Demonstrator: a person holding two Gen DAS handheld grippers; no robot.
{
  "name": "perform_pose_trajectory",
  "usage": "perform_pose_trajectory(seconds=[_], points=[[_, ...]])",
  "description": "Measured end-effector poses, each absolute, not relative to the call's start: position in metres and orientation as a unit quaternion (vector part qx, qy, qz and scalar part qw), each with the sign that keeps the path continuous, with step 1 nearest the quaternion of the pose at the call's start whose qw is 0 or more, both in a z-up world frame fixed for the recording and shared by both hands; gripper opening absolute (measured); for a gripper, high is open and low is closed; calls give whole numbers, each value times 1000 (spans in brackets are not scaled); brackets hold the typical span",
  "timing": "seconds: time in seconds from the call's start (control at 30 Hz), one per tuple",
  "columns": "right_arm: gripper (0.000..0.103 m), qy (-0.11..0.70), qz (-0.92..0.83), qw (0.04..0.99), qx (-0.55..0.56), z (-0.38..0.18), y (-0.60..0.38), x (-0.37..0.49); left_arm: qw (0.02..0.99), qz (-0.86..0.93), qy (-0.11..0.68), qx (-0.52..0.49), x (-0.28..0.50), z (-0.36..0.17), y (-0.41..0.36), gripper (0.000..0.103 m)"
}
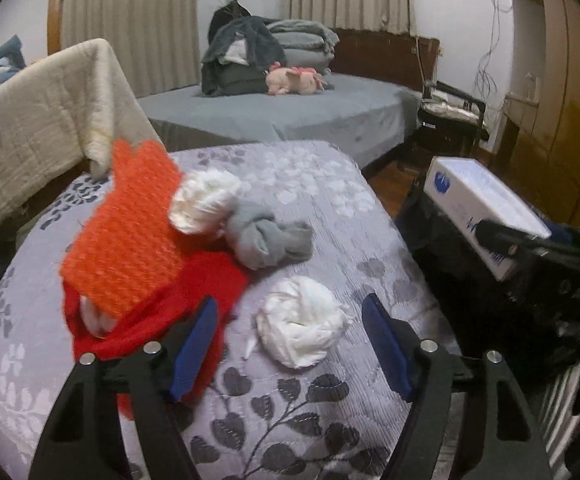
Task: Collect trash
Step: 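Carry the white box into the bin with the right tool while the left tool grasps white tissue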
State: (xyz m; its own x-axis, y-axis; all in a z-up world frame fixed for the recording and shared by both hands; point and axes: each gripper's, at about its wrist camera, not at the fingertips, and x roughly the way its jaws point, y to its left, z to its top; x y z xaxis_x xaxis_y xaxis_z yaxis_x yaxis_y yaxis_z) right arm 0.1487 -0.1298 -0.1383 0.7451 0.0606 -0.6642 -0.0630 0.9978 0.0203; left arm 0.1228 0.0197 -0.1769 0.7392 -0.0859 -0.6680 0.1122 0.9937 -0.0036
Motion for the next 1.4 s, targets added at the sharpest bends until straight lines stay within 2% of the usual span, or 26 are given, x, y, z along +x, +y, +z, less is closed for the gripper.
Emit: perform_pose_trajectory(seconds=[0.1,0.23,0.37,0.53,0.87,1.23,1.27,1.33,1.37,1.4], points=[[53,355,31,934,0,-140,-133,149,927,-46,370,29,131,-189,13,66],[53,358,26,934,4,-141,-139,151,919,-48,392,22,139,-200,10,47],[53,360,22,933,7,-141,-144,151,921,-48,386,19,137,-197,8,37],[53,354,22,935,10,-136,-147,148,929,-54,365,13,131,-178,9,34],[53,329,-6,944,21,-112,-181,133,941,-101,322,4,133,-124,-18,34],[54,320,-92,942,43,-108,-259,115,931,-198,306,13,159,-100,-105,34],[54,321,-97,941,45,-109,-266,114,928,-211,308,15,163,-99,-115,36],[61,323,-113,939,47,-110,-280,113,921,-232,312,12,168,-99,-131,44],[68,322,-117,938,47,-111,-282,112,920,-238,312,11,169,-99,-136,53],[73,318,-124,939,48,-110,-288,110,919,-242,311,12,171,-98,-141,58]])
